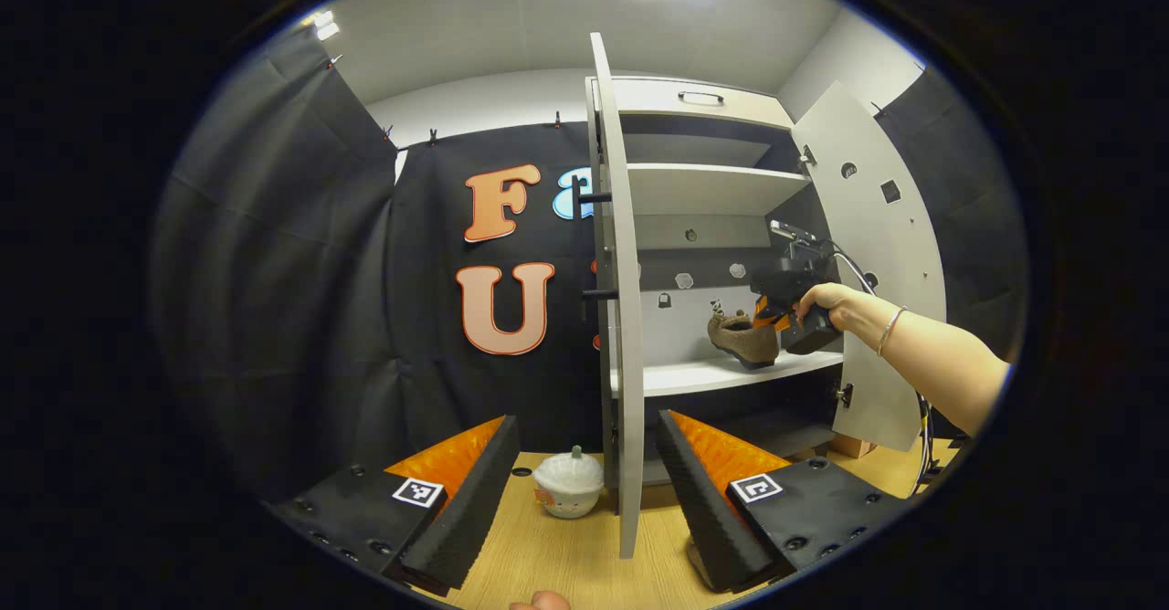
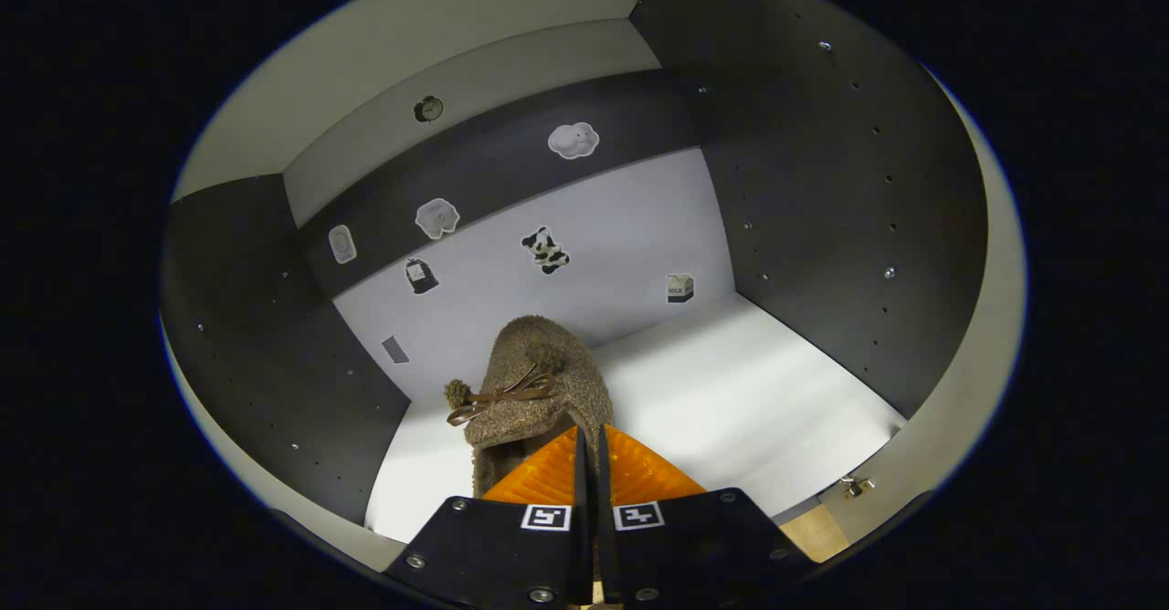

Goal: Grab one shoe with the right hand and put it into the shoe cabinet, grab the other shoe with the left hand and put it into the shoe cabinet; then close the right door with the right hand and the left door with the left hand.

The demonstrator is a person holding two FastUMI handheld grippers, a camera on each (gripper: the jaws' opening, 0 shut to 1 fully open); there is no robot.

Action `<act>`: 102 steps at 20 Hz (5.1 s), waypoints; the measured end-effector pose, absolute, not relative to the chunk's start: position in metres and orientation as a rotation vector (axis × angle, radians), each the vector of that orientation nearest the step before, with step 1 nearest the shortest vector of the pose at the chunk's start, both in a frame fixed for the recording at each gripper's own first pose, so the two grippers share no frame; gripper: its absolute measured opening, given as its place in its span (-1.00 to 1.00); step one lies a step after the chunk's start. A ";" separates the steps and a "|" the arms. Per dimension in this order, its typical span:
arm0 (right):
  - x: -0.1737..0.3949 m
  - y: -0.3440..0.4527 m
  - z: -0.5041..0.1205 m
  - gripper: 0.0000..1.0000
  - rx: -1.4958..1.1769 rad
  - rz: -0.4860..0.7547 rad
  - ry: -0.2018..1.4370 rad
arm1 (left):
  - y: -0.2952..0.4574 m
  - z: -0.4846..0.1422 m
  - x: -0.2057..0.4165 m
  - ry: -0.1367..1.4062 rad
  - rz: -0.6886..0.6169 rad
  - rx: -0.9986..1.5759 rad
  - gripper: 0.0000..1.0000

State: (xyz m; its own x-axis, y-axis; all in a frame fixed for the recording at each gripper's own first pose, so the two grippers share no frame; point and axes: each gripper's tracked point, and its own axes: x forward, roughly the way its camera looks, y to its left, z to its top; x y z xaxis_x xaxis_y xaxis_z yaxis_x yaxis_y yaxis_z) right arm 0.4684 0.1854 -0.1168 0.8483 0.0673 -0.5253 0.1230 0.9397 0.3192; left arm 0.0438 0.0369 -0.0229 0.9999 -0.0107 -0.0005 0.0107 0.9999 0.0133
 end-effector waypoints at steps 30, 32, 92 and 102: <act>0.151 0.129 -0.033 0.87 0.075 0.136 0.127 | -0.090 -0.118 0.036 0.257 -0.203 -0.044 0.99; 0.141 0.128 -0.031 0.86 0.086 0.156 0.111 | -0.101 -0.148 0.037 0.329 -0.219 -0.042 0.97; 0.084 0.065 -0.036 0.82 0.191 0.192 0.043 | -0.130 -0.044 0.227 0.542 -0.134 -0.142 -0.88; 0.105 0.053 -0.023 0.82 0.144 0.164 0.012 | -0.116 0.012 0.358 0.499 -0.070 -0.190 -0.88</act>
State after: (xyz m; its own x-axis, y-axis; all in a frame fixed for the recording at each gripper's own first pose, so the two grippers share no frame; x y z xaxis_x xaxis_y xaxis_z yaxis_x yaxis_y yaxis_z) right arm 0.1051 0.0533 -0.0234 0.9866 0.1631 -0.0002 -0.1614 0.9763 0.1440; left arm 0.3576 -0.1160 0.0116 0.8762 -0.1127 -0.4686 0.0200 0.9799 -0.1983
